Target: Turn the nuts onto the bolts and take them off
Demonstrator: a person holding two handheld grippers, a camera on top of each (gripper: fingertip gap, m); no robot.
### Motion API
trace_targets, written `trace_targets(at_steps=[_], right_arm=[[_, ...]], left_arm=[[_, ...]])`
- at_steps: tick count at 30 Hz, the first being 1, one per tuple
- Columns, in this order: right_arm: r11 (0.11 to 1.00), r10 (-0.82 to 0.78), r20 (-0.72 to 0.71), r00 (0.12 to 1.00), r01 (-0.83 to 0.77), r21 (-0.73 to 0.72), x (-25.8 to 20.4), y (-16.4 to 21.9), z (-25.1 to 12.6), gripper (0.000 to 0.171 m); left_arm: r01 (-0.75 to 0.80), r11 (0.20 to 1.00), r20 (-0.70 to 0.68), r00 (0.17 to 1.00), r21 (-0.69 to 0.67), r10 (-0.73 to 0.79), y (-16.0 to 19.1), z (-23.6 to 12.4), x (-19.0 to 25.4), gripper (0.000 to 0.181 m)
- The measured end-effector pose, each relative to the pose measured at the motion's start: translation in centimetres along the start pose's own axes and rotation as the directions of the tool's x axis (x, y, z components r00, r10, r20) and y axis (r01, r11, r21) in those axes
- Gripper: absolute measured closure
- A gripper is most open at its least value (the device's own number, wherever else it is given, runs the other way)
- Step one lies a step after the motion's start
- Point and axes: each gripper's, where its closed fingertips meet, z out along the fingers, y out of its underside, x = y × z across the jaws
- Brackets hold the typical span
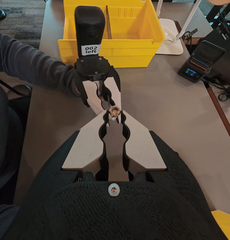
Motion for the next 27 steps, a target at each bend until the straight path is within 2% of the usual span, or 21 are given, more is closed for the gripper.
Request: trace_targets(at_steps=[13, 20, 27], right_arm=[[1.0, -0.015, -0.007, 1.0, 0.015, -0.002, 0.1, 0.0, 0.0, 0.154], [0.997, -0.009, -0.031, 0.999, 0.006, -0.083, 0.0, 1.0, 0.0, 0.154], [0.995, -0.008, -0.052, 0.999, 0.002, -0.1, 0.0, 1.0, 0.0, 0.154]], left_arm=[[0.021, 1.0, -0.01, 1.0, -0.003, -0.021, 0.0, 0.1, 0.0, 0.166], [-0.023, 0.997, 0.025, 0.999, -0.07, 0.025, 0.9, 0.6, 0.0, 0.166], [-0.02, 0.998, 0.022, 1.0, -0.064, 0.021, 0.9, 0.5, 0.0, 0.166]])
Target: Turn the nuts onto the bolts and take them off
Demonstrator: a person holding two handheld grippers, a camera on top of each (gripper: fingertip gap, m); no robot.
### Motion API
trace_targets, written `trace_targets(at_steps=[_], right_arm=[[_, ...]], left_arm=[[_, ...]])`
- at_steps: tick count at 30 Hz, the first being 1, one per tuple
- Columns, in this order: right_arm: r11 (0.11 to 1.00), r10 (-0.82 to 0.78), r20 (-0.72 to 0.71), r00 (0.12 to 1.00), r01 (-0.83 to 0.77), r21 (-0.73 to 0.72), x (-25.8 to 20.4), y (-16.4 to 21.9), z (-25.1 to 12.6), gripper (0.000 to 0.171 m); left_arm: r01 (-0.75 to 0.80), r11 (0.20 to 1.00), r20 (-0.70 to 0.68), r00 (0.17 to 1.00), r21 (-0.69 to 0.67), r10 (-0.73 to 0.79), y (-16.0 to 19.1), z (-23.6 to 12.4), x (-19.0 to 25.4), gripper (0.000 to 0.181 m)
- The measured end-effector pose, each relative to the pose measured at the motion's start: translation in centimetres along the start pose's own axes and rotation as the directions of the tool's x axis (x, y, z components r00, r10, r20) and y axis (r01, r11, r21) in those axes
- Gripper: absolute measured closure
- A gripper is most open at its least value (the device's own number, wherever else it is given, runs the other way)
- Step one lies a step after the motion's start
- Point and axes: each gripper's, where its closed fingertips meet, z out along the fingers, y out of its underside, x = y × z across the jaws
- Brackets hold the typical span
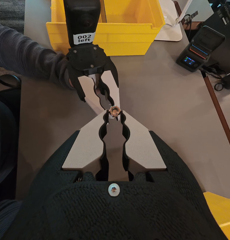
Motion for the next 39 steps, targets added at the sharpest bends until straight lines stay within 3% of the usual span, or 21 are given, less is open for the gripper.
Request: trace_targets(at_steps=[10, 13, 17, 20, 22, 24, 29, 34, 39], right_arm=[[0.999, 0.004, 0.001, 1.0, -0.004, 0.036, 0.1, -0.5, -0.1, 0.149], [0.996, -0.004, -0.05, 0.999, 0.008, 0.084, 0.9, -1.1, -0.6, 0.135], [0.934, 0.018, -0.13, 0.991, 0.03, 0.357, 2.2, -4.4, -1.7, 0.103], [0.755, 0.112, -0.046, 0.993, -0.055, 0.653, 1.0, -5.9, -2.1, 0.086], [0.673, 0.152, -0.023, 0.988, -0.086, 0.734, 0.4, -4.7, -1.5, 0.085], [0.644, 0.175, 0.015, 0.984, -0.126, 0.754, -0.2, -3.6, -0.6, 0.084], [0.671, 0.152, 0.091, 0.984, -0.17, 0.722, -1.5, -3.9, 0.8, 0.08], [0.69, 0.123, 0.069, 0.99, -0.135, 0.711, -2.2, -4.1, 1.1, 0.08], [0.686, 0.146, 0.002, 0.989, -0.103, 0.72, -1.2, -3.9, 0.0, 0.098]], left_arm=[[0.025, 0.999, 0.0, 1.0, 0.025, -0.025, -0.3, -0.2, -0.3, 0.166], [0.051, 0.997, -0.001, 0.999, 0.052, -0.051, -0.7, -0.5, -0.5, 0.166], [0.147, 0.977, -0.06, 0.988, 0.152, -0.139, -2.0, -1.4, -0.7, 0.166], [0.201, 0.96, -0.093, 0.978, 0.194, -0.186, -2.5, -1.9, -1.0, 0.166], [0.216, 0.956, -0.109, 0.974, 0.197, -0.198, -2.6, -1.9, -1.0, 0.166], [0.211, 0.96, -0.123, 0.974, 0.183, -0.19, -2.4, -1.7, -0.6, 0.166], [0.195, 0.972, -0.177, 0.969, 0.134, -0.17, -1.9, -1.0, 0.7, 0.166], [0.201, 0.972, -0.191, 0.966, 0.12, -0.177, -1.8, -0.9, 0.9, 0.166], [0.195, 0.975, -0.21, 0.963, 0.104, -0.17, -1.7, -0.9, 1.3, 0.166]])
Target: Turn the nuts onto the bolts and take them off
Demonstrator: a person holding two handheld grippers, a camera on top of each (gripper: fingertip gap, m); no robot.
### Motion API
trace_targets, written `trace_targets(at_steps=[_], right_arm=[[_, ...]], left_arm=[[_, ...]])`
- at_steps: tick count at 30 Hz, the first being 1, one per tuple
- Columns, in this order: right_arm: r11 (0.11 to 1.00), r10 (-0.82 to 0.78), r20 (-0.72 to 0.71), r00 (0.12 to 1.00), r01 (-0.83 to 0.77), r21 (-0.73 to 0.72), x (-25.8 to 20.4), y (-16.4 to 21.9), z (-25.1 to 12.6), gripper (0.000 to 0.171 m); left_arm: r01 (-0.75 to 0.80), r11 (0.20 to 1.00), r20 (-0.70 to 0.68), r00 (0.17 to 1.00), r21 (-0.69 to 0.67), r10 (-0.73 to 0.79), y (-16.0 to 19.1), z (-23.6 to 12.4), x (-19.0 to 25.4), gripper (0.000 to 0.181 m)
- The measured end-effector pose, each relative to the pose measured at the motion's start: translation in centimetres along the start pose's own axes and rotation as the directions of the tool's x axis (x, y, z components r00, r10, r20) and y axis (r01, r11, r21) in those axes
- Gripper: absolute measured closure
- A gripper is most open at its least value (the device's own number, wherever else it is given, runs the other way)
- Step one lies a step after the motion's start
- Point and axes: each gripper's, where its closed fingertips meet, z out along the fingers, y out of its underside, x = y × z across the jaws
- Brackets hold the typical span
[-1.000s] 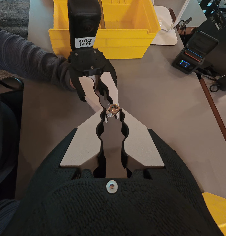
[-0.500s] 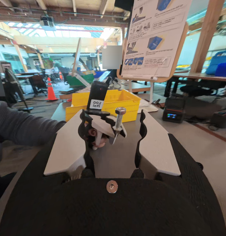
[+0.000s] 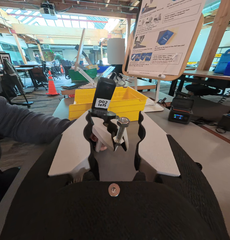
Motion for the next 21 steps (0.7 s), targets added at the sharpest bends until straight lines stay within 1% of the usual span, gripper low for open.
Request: trace_targets(at_steps=[2, 4, 7, 9, 14, 16, 19, 21], right_arm=[[1.0, 0.023, 0.019, 1.0, -0.023, -0.012, 0.1, 0.1, -0.5, 0.109], [0.997, 0.081, 0.084, 0.993, -0.079, -0.021, -0.4, 0.2, -1.0, 0.117], [0.984, 0.177, 0.202, 0.963, -0.176, -0.025, -1.5, 0.0, -1.6, 0.12], [0.98, 0.197, 0.254, 0.947, -0.196, -0.027, -2.1, 0.0, -1.9, 0.126], [0.979, 0.204, 0.336, 0.919, -0.2, -0.047, -3.5, 0.1, -2.0, 0.137], [0.979, 0.204, 0.338, 0.919, -0.196, -0.055, -3.7, 0.3, -1.9, 0.141], [0.981, 0.194, 0.326, 0.925, -0.19, -0.046, -3.5, 0.3, -1.7, 0.154], [0.98, 0.197, 0.321, 0.926, -0.193, -0.045, -3.4, 0.3, -1.7, 0.155]], left_arm=[[-0.003, 1.0, -0.054, 0.999, 0.002, 0.003, 0.0, 0.0, 0.8, 0.165], [0.004, 1.0, -0.131, 0.991, 0.003, -0.004, 0.0, -0.1, 1.9, 0.166], [0.024, 0.999, -0.235, 0.972, -0.03, -0.03, 0.4, -0.2, 3.4, 0.166], [0.034, 0.998, -0.282, 0.958, -0.048, -0.046, 0.6, -0.2, 4.1, 0.166], [0.054, 0.996, -0.325, 0.943, -0.07, -0.074, 0.9, -0.2, 4.7, 0.166], [0.058, 0.995, -0.33, 0.941, -0.076, -0.08, 0.9, -0.2, 4.8, 0.166], [0.056, 0.996, -0.342, 0.937, -0.071, -0.077, 0.9, -0.3, 5.0, 0.166], [0.056, 0.996, -0.336, 0.939, -0.068, -0.075, 0.8, -0.3, 4.9, 0.166]])
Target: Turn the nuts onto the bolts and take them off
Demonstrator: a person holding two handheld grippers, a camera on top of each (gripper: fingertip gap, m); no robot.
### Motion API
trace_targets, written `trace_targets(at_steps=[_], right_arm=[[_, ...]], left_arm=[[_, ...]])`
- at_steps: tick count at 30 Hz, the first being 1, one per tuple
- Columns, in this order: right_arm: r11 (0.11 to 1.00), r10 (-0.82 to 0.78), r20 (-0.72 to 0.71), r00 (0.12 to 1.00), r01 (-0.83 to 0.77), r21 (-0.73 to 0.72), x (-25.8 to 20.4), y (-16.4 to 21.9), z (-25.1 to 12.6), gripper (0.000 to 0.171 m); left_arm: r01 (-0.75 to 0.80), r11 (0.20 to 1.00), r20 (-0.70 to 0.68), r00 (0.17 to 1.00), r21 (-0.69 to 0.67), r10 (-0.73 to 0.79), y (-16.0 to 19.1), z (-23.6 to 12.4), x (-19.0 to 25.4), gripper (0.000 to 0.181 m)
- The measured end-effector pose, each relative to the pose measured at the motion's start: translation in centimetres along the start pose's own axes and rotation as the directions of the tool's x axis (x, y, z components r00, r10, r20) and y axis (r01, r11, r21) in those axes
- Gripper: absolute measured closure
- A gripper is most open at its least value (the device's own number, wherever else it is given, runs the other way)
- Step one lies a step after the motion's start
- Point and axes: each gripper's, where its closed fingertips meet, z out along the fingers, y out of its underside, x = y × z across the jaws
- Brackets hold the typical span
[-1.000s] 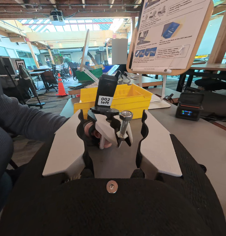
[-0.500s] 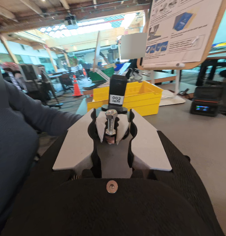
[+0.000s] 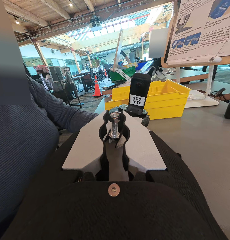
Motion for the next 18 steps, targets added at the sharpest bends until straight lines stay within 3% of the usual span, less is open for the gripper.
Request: trace_targets(at_steps=[4, 9, 18], right_arm=[[0.999, -0.004, -0.055, 0.998, 0.006, 0.033, 0.8, -0.4, 0.2, 0.155], [0.996, -0.075, -0.259, 0.963, 0.087, 0.034, 3.1, -0.8, 0.3, 0.155], [0.956, -0.234, -0.629, 0.741, 0.293, -0.01, 6.2, -1.2, 0.1, 0.155]], left_arm=[[-0.036, 0.999, 0.079, 0.996, 0.025, 0.034, -0.5, -0.1, -0.7, 0.166], [-0.098, 0.994, 0.296, 0.952, 0.04, 0.082, -1.2, -0.5, -3.0, 0.166], [-0.167, 0.986, 0.565, 0.813, -0.002, 0.139, -1.7, -2.0, -5.8, 0.166]])
